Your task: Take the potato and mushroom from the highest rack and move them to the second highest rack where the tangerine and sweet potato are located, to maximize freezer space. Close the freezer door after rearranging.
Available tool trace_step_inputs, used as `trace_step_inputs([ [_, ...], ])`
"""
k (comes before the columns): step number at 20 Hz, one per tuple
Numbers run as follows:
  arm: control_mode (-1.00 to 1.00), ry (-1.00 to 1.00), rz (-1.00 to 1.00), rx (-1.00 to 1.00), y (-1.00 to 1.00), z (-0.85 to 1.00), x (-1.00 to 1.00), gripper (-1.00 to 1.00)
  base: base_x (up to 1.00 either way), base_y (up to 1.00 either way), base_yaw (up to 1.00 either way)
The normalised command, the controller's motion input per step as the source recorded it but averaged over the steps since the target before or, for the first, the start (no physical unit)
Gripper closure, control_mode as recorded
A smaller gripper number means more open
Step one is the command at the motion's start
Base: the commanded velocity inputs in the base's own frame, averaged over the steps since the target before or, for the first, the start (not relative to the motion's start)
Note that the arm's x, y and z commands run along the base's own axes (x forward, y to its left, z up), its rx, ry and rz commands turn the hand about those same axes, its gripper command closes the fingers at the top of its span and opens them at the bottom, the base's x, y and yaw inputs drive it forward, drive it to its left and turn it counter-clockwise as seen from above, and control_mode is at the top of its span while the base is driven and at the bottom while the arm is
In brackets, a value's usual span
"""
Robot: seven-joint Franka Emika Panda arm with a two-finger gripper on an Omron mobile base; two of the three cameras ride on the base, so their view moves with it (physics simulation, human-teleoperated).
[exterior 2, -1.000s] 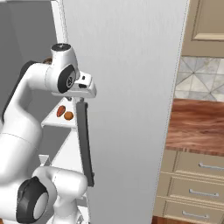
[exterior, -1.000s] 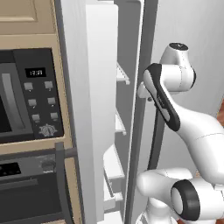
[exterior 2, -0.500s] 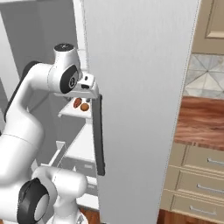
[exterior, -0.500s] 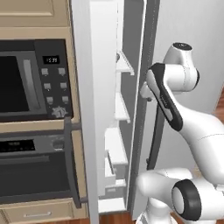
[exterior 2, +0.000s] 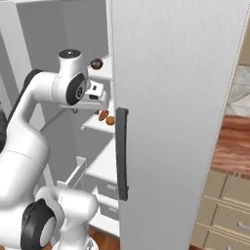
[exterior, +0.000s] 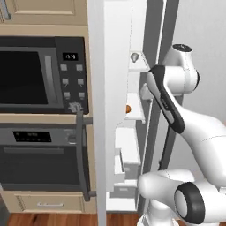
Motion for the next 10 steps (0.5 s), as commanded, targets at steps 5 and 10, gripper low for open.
trace_step_inputs([
  [5,1.0,0.0,0.0,0.0,0.0,0.0,0.0,-1.0,0.41,-0.18,0.15],
  [10,1.0,0.0,0.0,0.0,0.0,0.0,0.0,-1.0,0.12,-0.3,0.25],
])
